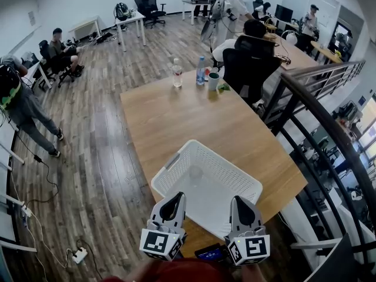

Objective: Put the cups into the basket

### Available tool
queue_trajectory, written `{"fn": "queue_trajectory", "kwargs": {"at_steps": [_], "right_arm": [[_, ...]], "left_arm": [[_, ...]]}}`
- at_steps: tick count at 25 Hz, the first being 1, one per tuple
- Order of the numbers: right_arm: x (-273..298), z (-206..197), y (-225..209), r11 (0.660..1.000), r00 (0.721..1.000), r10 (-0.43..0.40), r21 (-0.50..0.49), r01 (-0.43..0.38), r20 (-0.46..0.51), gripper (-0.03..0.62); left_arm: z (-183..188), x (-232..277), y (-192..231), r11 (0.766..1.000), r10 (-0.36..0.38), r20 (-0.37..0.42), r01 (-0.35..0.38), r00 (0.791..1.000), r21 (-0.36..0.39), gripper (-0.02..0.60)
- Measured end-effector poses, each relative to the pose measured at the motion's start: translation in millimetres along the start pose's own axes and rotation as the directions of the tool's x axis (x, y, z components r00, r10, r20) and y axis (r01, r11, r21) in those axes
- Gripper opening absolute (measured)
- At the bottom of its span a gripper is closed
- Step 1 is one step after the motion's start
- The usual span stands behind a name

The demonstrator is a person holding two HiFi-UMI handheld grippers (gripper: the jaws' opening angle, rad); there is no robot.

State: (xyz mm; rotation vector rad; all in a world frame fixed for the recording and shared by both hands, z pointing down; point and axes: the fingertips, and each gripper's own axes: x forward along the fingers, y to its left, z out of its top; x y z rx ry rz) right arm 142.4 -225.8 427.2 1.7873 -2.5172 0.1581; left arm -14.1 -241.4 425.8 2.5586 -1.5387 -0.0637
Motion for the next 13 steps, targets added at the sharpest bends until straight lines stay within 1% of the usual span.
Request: {"fn": "queue_trajectory", "kwargs": {"at_steps": [7,13], "right_arm": [[1.1,0.4,-1.6,1.0,1.0,-0.005,0.02,0.005,0.003,0.009],[-0.9,-0.5,-6.7,1.0,1.0,-0.005,0.002,0.005,-0.01,0.009]], "left_arm": [[0.5,0.1,0.0,1.0,-0.001,-0.006,0.001,1.0,0.0,0.007],[-1.0,2.6,-6.1,1.0,-0.008,-0.01,0.008,1.0,0.001,0.006]]}}
